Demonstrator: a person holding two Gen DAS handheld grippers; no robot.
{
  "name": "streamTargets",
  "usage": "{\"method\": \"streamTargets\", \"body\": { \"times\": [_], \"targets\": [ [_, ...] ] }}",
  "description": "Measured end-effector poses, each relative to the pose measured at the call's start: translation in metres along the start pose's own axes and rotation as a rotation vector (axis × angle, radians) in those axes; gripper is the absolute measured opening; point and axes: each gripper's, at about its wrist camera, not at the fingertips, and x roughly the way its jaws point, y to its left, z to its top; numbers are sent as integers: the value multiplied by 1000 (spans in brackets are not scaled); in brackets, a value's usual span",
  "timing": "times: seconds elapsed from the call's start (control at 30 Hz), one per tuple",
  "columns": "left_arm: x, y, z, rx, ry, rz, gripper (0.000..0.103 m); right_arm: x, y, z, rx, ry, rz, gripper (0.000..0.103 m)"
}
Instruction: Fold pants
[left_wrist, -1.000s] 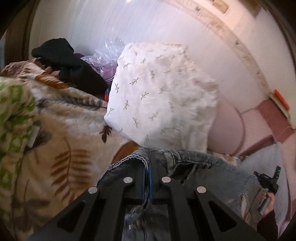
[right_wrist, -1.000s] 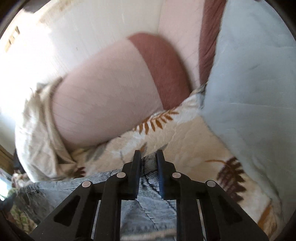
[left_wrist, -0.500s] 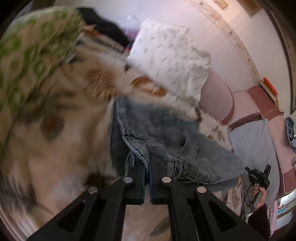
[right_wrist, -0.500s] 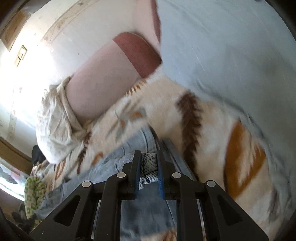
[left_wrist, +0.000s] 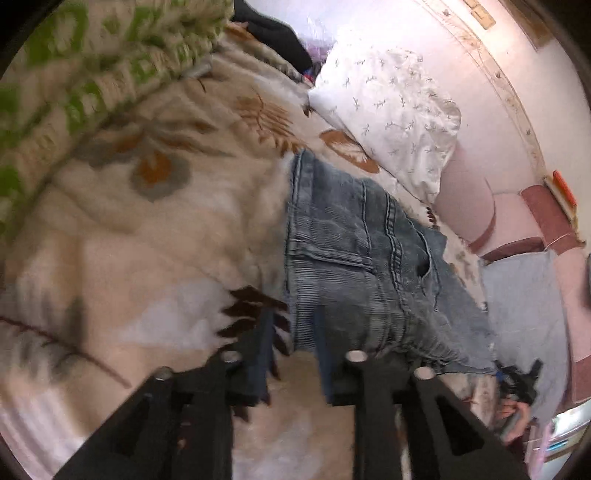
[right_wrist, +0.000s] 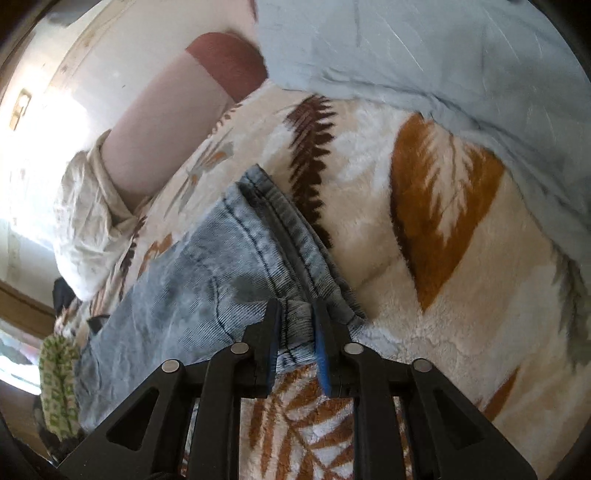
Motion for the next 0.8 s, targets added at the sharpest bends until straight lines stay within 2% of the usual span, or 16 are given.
{"method": "streamTargets", "body": {
  "times": [0.1,0.17,0.23,0.27,0.4,0.5,0.63,0.73,0.8],
  "targets": [
    [-24,-12,2,67,-73,57,29,-15,8,2,-36,-39,-48,40],
    [-37,-28,8,103,-117,55,29,-27,11,7,-38,-87,-32,45],
    [-43,-51,13,138,-143,31,37,-36,12,15,-22,-129,19,49],
    [-42,-63,14,152,-154,16,44,-38,14,20,-17,-142,42,52],
    [-22,-118,13,224,-147,-66,46,-23,23,39,-6,-127,106,52],
    [0,-148,7,272,-115,-98,46,1,31,54,-12,-96,101,52],
    [18,-168,-7,326,-120,-80,46,19,45,63,-48,-91,60,52],
    [34,-173,-15,327,-122,-29,47,15,64,55,-122,-60,94,52],
    [45,-175,-21,331,-111,-18,47,9,85,36,-217,-21,116,52]
  ]
}}
